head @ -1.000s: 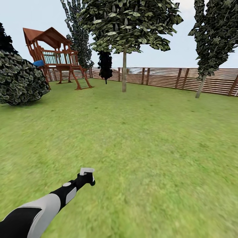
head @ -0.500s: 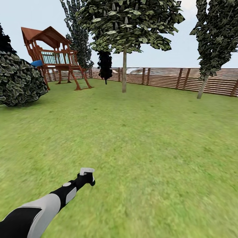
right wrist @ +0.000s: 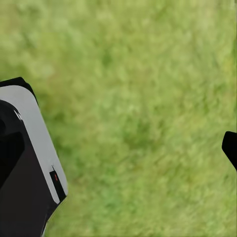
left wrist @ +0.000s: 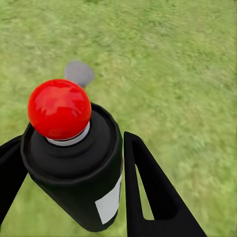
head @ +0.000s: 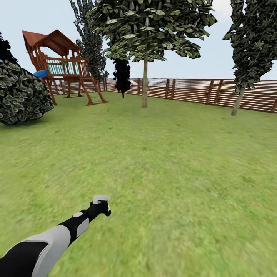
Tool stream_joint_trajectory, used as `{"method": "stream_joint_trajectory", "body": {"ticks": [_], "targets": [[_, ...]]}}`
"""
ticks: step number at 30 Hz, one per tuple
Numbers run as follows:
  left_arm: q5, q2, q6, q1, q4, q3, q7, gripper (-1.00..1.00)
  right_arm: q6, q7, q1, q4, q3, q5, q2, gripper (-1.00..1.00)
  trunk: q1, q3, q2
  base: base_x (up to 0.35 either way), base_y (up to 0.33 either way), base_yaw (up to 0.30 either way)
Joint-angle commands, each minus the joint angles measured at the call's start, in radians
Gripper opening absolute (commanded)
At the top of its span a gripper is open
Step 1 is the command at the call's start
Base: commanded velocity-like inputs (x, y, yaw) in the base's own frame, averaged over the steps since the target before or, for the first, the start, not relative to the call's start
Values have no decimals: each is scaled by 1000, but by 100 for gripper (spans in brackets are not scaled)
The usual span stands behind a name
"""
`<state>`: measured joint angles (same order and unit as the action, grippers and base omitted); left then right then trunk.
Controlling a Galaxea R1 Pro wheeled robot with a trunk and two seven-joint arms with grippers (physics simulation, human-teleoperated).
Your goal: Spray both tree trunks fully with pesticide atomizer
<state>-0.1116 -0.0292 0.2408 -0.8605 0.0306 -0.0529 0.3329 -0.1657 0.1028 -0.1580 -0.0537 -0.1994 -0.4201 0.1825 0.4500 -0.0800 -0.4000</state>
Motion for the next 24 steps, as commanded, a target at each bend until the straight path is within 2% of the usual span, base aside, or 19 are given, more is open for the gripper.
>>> {"method": "stream_joint_trajectory", "body": {"ticks": [1, 24], "targets": [[0, 0, 0, 0, 0, 1, 0, -100, 0, 0, 0, 0, 0, 0, 0, 100, 0, 0, 0, 350, 0, 0], [0, -5, 0, 0, 2, 1, 0, -100, 0, 0, 0, 0, 0, 0, 0, 100, 0, 0, 0, 350, 0, 0]]}}
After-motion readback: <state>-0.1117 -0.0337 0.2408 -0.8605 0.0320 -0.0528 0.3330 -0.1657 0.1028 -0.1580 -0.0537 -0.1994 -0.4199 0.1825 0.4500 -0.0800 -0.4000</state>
